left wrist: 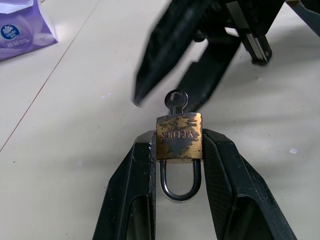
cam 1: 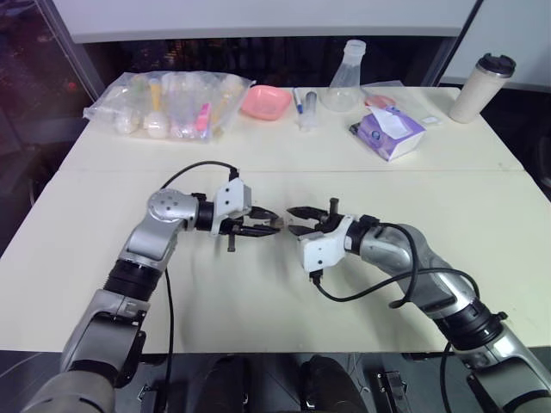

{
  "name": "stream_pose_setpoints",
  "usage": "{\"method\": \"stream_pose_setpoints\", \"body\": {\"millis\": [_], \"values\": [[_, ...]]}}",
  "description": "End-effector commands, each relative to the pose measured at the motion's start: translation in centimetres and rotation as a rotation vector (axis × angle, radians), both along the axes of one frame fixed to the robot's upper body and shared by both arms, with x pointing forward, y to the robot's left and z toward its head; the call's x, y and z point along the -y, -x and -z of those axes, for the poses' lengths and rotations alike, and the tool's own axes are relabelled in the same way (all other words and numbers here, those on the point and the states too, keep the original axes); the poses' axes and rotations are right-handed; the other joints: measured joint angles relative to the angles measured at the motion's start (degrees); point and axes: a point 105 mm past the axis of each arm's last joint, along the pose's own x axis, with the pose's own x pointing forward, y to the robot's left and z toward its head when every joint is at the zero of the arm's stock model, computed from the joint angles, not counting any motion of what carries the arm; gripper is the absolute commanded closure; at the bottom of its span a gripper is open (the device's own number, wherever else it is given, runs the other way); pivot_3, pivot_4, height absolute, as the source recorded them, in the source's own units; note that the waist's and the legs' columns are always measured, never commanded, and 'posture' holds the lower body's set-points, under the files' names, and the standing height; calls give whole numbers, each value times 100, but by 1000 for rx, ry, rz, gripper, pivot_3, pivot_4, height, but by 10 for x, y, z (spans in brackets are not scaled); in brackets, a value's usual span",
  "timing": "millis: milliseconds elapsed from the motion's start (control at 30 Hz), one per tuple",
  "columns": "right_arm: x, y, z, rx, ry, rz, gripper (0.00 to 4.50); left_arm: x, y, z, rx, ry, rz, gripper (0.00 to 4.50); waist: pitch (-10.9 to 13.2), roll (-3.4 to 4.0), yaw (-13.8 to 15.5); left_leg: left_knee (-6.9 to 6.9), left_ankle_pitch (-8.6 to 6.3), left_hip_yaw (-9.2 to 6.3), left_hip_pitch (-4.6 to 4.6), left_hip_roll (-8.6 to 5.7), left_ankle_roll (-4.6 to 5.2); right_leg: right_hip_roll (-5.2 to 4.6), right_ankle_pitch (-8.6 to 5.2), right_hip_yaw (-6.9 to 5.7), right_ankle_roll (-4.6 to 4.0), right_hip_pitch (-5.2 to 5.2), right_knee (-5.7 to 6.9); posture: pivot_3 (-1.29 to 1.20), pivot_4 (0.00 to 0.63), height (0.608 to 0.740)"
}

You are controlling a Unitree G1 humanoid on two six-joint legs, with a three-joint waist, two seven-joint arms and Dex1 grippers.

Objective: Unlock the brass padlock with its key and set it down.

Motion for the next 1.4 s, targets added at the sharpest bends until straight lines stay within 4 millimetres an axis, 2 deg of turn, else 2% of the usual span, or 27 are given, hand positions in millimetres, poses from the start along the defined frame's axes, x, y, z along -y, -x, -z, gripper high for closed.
{"method": "stream_pose_setpoints", "body": {"millis": [33, 700, 933, 1033, 1233, 1400], "values": [[-3, 4, -13, 38, -30, -20, 4461, 2, 0, -9, 55, 0, 14, 3753, 0, 0, 2, 0, 0, 0, 0, 0, 0, 0, 0, 0, 0, 0, 0, 0, 150, 715], [-8, 8, -8, -16, 5, -45, 4461, 8, -7, -10, 180, -38, -2, 3753, 0, 0, 2, 0, 0, 1, 1, 0, 0, 2, 0, 0, 0, 0, 1, 0, 150, 715], [-9, 8, 1, -136, 10, -43, 4461, 16, -3, -12, 283, -51, 25, 3753, 0, 0, 0, 0, 0, 1, 1, 0, 0, 2, 0, 0, 0, 0, 1, 0, 150, 715], [-12, 1, 3, -269, -21, -9, 4461, 23, 1, -16, 378, -56, 46, 3753, 0, 0, -3, 0, 0, 1, 1, 0, 0, 1, 0, -1, 0, 0, 2, 0, 150, 715], [-9, 3, 4, -368, 3, 5, 4461, 24, 2, -16, 443, -87, 57, 3753, 0, 1, 14, 0, 0, 1, 3, -2, 1, -1, 0, -1, 0, 1, 4, 0, 150, 715], [-10, -2, -3, -226, 54, -23, 4461, 22, 1, -15, 388, -78, 37, 3753, 0, 1, -1, -1, 0, 1, 3, 0, 1, -1, 0, -1, 0, -2, 4, 0, 150, 715]]}}
